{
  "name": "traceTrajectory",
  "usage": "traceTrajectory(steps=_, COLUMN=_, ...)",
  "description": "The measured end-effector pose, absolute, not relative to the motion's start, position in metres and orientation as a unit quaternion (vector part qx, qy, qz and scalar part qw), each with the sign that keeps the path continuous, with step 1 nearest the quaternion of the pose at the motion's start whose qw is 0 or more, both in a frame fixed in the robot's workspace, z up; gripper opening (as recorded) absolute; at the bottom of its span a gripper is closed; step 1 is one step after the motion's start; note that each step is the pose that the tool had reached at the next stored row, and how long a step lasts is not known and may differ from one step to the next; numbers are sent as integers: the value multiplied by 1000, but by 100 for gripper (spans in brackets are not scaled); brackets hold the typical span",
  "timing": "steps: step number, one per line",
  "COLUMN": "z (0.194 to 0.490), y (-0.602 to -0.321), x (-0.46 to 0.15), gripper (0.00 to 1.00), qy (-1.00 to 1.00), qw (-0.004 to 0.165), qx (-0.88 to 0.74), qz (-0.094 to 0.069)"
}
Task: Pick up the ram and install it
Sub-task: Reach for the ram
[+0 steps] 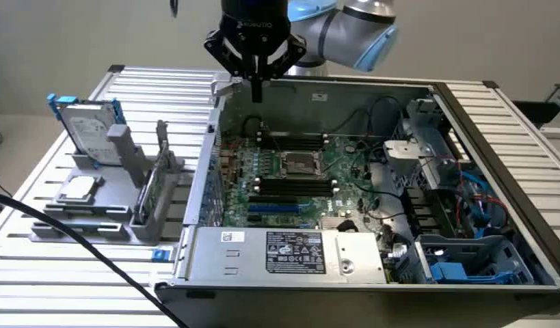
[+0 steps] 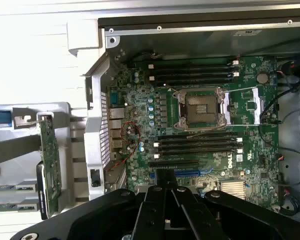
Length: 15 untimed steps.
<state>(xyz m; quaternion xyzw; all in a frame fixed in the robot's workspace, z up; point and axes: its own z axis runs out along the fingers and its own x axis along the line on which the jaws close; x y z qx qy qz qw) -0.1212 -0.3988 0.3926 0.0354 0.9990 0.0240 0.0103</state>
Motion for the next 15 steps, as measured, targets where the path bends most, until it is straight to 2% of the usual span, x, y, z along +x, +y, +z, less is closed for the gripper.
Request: traceTrajectory(steps=15, z=393, y=-399, x=-123, gripper=11, qy=999, qw=10, qx=35, qz=24)
